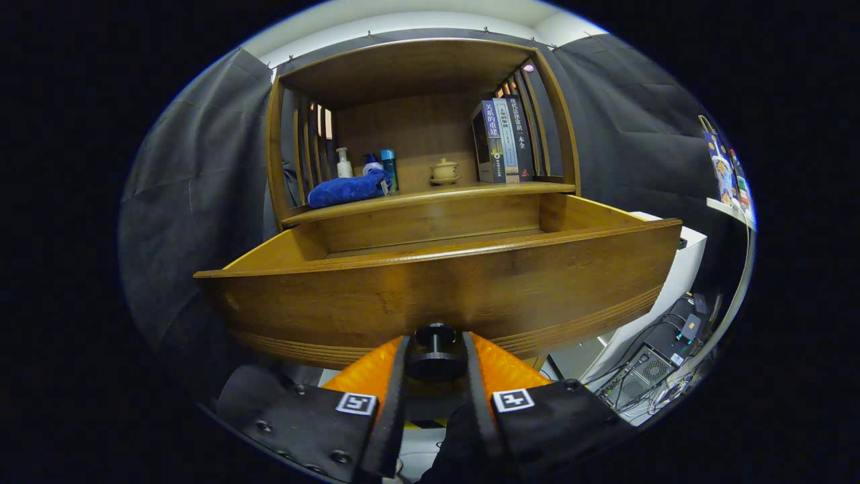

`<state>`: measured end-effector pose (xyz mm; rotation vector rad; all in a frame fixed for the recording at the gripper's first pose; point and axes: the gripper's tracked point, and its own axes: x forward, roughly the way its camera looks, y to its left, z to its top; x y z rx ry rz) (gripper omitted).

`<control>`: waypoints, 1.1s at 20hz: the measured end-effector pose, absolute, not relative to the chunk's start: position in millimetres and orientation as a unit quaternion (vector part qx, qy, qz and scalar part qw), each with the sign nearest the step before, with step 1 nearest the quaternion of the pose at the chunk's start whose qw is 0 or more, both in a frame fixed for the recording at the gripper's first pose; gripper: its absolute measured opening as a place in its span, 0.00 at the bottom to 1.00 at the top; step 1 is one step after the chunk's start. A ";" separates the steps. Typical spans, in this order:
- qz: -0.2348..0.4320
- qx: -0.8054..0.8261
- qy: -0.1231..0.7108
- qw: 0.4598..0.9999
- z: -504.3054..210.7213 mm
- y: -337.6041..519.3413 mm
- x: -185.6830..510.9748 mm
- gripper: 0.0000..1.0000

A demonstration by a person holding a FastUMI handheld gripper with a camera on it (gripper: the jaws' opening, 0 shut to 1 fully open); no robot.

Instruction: Pull open the drawer, take out the items inside it, and place them on the countertop above the cabinet.

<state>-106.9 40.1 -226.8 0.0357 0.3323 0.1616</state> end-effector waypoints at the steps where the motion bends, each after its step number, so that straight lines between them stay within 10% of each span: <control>1: 0.083 0.021 0.161 0.983 -222.9 41.9 -105.8 0.60; 7: 0.106 -0.002 0.123 0.987 -186.1 53.5 -103.7 0.98; 22: 0.078 -0.039 0.098 0.991 -97.0 57.8 -33.8 0.98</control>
